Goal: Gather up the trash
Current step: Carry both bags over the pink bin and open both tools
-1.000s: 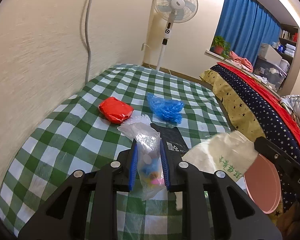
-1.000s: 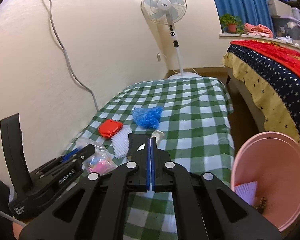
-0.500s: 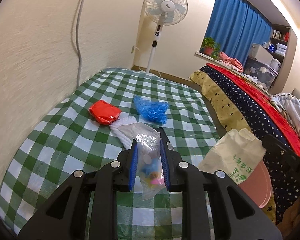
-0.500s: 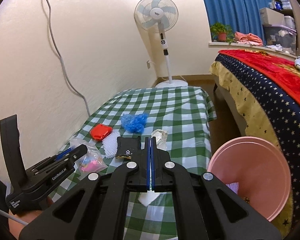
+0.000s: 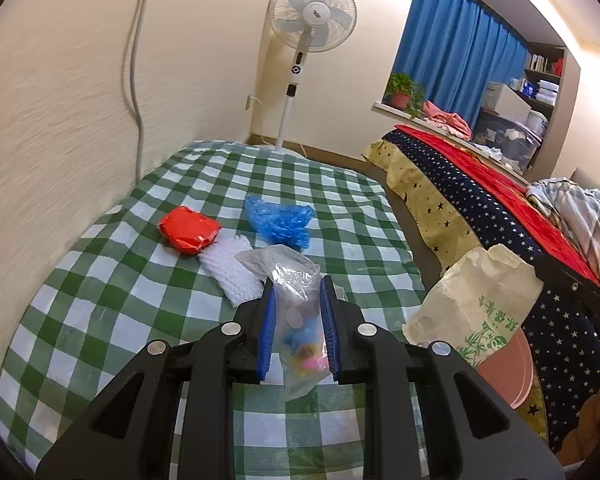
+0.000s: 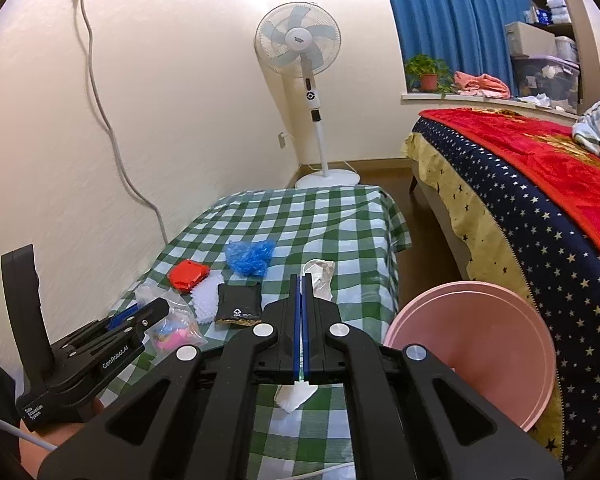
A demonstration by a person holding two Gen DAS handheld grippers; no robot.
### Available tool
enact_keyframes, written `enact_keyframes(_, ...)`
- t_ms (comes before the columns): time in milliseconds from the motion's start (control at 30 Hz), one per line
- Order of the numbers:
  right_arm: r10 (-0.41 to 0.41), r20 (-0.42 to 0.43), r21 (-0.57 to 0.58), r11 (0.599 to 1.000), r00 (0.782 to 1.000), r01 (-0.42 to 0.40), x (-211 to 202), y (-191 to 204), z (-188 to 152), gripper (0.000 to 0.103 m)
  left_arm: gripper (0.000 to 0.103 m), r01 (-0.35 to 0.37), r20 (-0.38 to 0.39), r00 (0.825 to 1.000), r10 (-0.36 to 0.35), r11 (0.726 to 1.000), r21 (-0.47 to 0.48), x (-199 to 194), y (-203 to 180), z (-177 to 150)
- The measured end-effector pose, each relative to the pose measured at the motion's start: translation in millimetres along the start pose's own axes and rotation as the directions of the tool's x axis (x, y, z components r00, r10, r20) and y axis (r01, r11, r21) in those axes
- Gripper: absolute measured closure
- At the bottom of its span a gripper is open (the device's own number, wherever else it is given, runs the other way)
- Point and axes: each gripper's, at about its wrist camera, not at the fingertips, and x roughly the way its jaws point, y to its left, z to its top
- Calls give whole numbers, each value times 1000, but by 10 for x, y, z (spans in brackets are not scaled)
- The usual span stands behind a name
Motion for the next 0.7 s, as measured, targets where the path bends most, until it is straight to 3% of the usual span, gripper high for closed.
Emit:
enact_keyframes(400, -73, 28, 30, 997, 997, 72, -242, -314, 125, 103, 82, 79, -3, 997, -79, 994, 73, 88, -403, -7)
enact_keyframes(700, -149, 28, 67, 987, 988, 147, -388, -625, 151, 103, 82, 179, -18, 984, -178, 972, 151, 165, -872, -36)
